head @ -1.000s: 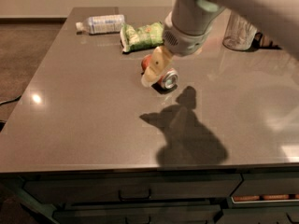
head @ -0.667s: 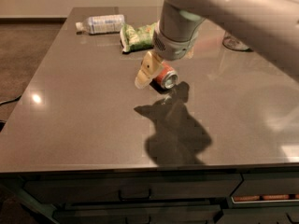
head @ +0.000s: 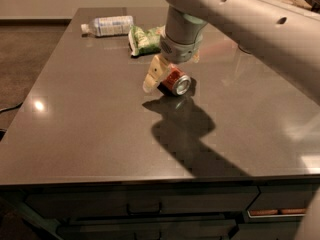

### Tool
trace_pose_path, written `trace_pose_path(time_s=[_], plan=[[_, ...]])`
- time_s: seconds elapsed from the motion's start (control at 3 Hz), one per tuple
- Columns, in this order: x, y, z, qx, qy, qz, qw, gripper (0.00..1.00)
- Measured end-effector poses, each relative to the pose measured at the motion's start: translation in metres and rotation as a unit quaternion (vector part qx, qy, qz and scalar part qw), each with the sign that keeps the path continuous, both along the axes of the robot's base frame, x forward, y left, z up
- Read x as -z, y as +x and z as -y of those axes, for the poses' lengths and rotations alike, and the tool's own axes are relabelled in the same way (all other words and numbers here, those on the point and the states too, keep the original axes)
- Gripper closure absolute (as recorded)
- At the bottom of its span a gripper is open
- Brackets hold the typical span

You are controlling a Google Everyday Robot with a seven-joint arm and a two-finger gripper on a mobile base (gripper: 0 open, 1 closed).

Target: Pick coke can

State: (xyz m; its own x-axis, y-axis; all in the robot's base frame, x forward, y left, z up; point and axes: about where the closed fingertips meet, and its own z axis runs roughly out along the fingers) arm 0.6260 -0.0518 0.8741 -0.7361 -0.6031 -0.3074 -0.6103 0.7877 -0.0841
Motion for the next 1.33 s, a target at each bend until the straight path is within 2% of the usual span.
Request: trace_pose_path(time_s=[0.33,0.67,1.33], plan=[[0.007,0.011,-0.006,-0.003,-0.004,-0.009,0.9999,0.0],[0.009,0.017,-0.006,0.0,-0.011,-0.014,0.9998,0.18],[0.007,0.022,-0.003,-0.016,-0.022,-0.035,0.999,0.65]])
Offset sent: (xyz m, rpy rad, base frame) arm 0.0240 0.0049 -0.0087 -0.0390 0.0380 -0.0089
